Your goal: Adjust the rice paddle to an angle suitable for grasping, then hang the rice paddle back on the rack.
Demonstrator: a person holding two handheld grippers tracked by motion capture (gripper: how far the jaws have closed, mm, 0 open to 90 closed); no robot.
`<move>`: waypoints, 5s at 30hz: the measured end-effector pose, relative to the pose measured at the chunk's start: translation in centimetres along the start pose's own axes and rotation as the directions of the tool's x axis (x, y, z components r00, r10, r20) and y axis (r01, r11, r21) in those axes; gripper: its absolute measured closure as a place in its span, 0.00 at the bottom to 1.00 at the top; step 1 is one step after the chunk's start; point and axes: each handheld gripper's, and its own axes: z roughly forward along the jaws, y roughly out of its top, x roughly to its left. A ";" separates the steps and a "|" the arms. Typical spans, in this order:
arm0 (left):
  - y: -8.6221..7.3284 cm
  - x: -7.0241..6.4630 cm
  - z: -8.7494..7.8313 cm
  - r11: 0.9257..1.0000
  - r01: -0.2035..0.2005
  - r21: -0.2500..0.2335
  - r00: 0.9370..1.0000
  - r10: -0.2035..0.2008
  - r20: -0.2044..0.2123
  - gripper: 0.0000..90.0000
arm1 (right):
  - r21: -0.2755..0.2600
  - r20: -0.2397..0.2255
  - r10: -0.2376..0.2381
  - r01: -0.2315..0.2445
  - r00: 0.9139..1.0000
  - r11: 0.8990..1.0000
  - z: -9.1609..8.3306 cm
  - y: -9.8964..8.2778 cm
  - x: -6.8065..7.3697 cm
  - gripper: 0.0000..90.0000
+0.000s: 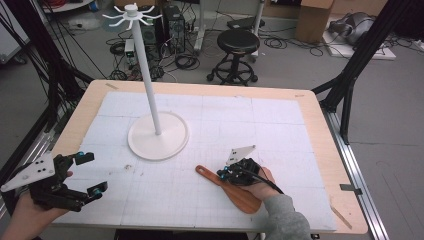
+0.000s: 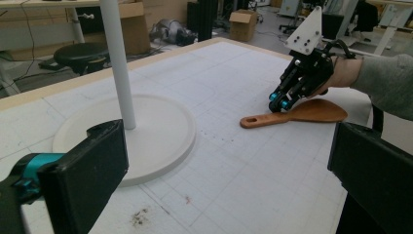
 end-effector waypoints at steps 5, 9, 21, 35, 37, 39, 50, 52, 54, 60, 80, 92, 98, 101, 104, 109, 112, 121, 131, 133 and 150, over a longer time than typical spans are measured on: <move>-0.2 0.1 -0.1 1.000 0.004 0.003 1.000 -0.004 -0.004 0.02 | 0.004 -0.017 -0.027 0.027 0.999 1.000 0.3 0.3 0.4 0.99; -0.2 0.0 -0.1 1.000 0.008 0.000 1.000 -0.008 -0.006 0.02 | 0.011 -0.036 -0.048 0.048 0.998 0.999 0.7 0.8 1.0 0.99; -0.4 0.2 0.2 1.000 0.012 0.008 1.000 -0.012 -0.003 0.02 | -0.052 0.014 -0.068 0.068 0.998 0.996 0.2 1.4 1.9 0.78; -0.4 0.4 0.9 1.000 0.012 0.014 1.000 -0.012 0.011 0.02 | -0.143 -0.032 -0.052 0.047 0.998 0.989 -1.3 1.5 3.2 0.25; -0.3 0.4 0.9 1.000 0.006 0.012 1.000 -0.007 0.016 0.02 | -0.137 -0.025 -0.064 0.060 0.998 0.989 -1.4 1.5 3.5 0.17; -0.2 0.3 1.0 1.000 0.001 0.007 1.000 -0.001 0.021 0.02 | -0.138 -0.020 -0.068 0.065 0.997 0.988 -1.5 1.5 3.7 0.12; -0.1 0.5 1.0 1.000 0.020 -0.015 0.999 -0.019 0.028 0.02 | -0.189 0.019 -0.016 0.019 1.000 0.982 -2.9 1.3 3.6 0.00; -0.1 0.6 1.1 1.000 0.021 -0.013 0.999 -0.021 0.030 0.02 | -0.190 0.012 -0.012 0.014 1.000 0.982 -3.0 1.2 3.5 0.00; -0.1 0.6 1.2 1.000 0.020 -0.011 0.999 -0.020 0.031 0.02 | -0.176 0.015 -0.014 0.017 1.000 0.984 -2.9 1.2 3.6 0.00; -0.2 0.5 1.8 1.000 0.021 -0.004 0.999 -0.021 0.050 0.02 | -0.136 0.016 -0.024 0.026 1.000 0.990 -2.4 1.2 3.8 0.00; -0.5 0.3 1.5 1.000 0.027 0.000 0.998 -0.027 0.050 0.02 | -0.006 0.008 -0.031 0.031 0.999 0.999 0.2 1.5 2.6 0.17; -0.7 0.2 1.1 1.000 0.031 0.002 0.999 -0.031 0.036 0.02 | 0.029 -0.035 -0.056 0.057 0.998 0.998 1.0 1.9 3.0 0.28; -0.8 0.3 0.9 0.999 0.034 0.002 0.999 -0.034 0.031 0.02 | 0.039 -0.042 -0.062 0.064 0.997 0.997 1.2 1.9 2.9 0.31; -0.8 0.3 0.9 0.999 0.033 0.002 0.999 -0.033 0.030 0.02 | 0.054 -0.044 -0.057 0.059 0.997 0.997 1.2 1.8 3.0 0.32; -0.8 0.2 1.0 0.999 0.032 0.006 0.999 -0.032 0.033 0.02 | 0.057 -0.042 -0.051 0.054 0.998 0.997 1.2 1.8 2.9 0.33; -0.8 0.3 1.0 0.999 0.033 0.006 0.999 -0.033 0.030 0.02 | 0.079 -0.038 -0.044 0.047 0.998 0.996 1.2 1.7 2.7 0.38; -0.8 0.3 1.0 0.999 0.034 0.005 0.999 -0.034 0.030 0.02 | 0.089 -0.029 -0.060 0.062 0.998 0.994 1.2 1.7 2.8 0.40; -1.0 0.3 1.1 0.999 0.035 0.013 0.999 -0.036 0.033 0.02 | 0.096 -0.033 -0.058 0.061 0.998 0.993 1.1 1.8 3.0 0.48; -1.0 0.4 1.1 0.999 0.038 0.014 0.999 -0.039 0.031 0.02 | 0.115 -0.022 -0.038 0.040 0.999 0.993 0.9 1.9 3.0 0.54; -1.1 0.4 1.1 0.999 0.039 0.017 0.999 -0.039 0.031 0.02 | 0.125 -0.018 -0.034 0.036 0.999 0.991 0.9 2.0 3.1 0.56; -1.1 0.4 1.1 0.999 0.040 0.019 0.999 -0.041 0.031 0.02 | 0.194 -0.013 -0.011 0.013 1.000 0.981 0.6 2.5 3.2 0.63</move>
